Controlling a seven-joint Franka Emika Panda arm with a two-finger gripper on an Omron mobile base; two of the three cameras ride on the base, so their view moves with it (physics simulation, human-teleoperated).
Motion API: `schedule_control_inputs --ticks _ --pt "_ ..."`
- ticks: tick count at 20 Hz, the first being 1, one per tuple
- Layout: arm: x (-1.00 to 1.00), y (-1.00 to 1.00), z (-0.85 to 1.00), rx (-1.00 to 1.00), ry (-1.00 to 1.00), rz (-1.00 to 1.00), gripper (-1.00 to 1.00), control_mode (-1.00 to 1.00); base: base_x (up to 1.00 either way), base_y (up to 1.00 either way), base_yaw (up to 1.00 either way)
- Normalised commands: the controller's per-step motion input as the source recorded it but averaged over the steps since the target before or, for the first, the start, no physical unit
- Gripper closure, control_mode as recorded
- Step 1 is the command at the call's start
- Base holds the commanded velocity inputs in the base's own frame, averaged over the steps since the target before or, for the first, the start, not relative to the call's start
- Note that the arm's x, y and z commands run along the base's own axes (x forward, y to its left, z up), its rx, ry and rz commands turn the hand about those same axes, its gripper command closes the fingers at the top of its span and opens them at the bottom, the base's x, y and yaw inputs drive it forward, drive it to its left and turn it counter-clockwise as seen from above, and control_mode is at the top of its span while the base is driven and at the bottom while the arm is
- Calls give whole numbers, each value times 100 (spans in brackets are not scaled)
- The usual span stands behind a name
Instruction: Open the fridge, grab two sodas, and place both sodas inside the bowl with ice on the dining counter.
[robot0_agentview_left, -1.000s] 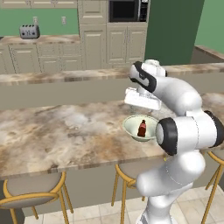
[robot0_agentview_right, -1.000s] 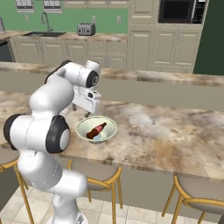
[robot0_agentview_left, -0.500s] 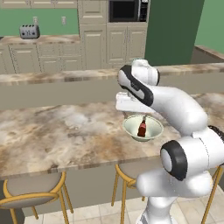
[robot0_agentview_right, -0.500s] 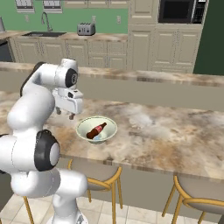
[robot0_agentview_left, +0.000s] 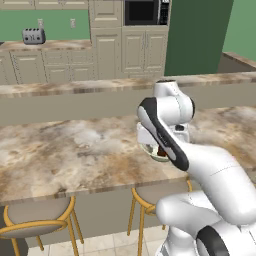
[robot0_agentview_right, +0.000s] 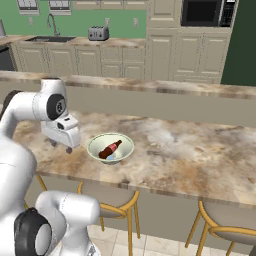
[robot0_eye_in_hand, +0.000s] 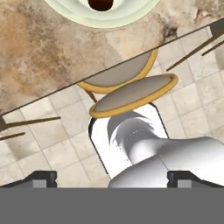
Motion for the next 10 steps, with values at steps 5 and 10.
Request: schedule_control_inputs --ticks 5,10 --pt "-86 -1 -10 0 -10 0 -100 -100 0 0 0" --pt "-80 -2 -20 0 -9 0 -100 -100 0 0 0"
